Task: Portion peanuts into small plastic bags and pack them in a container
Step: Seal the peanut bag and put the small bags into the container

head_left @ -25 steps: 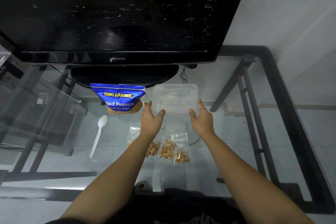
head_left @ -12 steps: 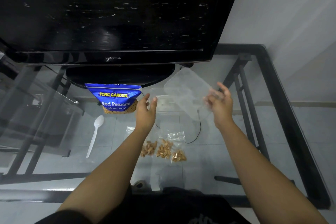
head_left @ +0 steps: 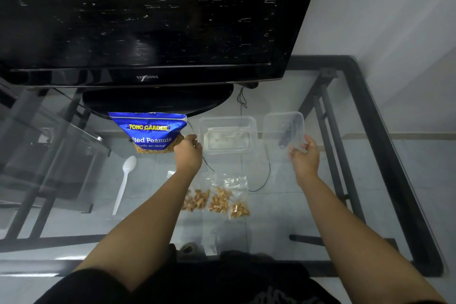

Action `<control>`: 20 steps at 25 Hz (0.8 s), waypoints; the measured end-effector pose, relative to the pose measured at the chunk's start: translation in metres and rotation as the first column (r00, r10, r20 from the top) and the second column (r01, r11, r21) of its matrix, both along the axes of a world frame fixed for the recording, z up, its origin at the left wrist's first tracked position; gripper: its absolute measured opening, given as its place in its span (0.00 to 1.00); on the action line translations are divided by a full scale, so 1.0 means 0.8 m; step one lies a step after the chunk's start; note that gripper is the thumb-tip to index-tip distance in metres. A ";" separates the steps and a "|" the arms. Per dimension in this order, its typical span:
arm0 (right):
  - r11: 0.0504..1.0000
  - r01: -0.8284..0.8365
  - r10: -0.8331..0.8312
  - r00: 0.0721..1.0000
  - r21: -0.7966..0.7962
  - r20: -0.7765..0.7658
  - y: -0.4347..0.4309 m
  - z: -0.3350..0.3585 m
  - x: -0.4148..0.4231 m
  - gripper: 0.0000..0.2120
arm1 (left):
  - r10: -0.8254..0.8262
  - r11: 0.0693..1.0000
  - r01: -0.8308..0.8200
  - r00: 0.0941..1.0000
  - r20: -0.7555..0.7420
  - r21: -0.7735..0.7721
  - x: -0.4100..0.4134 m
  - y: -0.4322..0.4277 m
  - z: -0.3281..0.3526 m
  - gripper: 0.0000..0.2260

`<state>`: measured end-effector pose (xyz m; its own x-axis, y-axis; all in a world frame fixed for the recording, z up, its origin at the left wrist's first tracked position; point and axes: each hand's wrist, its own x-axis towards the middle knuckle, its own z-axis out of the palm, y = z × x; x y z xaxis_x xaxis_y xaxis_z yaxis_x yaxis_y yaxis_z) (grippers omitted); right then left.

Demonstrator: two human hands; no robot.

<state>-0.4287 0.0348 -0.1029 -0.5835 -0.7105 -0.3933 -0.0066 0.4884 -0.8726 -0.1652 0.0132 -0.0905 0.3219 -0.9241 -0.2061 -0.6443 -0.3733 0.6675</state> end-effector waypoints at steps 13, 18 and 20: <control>0.715 -0.692 0.666 0.630 0.102 -0.400 0.115 0.010 0.082 0.14 | -0.244 0.966 0.255 0.955 0.167 -0.049 0.047 0.108 -0.002 0.15; 0.631 -0.757 0.757 0.551 0.171 -0.352 0.151 -0.015 0.120 0.11 | -0.286 0.956 0.258 0.923 0.258 0.138 0.031 0.141 -0.013 0.19; 0.675 -0.719 0.729 0.614 0.167 -0.303 0.147 -0.019 0.126 0.12 | -0.280 0.956 0.245 0.927 0.248 0.165 0.016 0.137 -0.013 0.19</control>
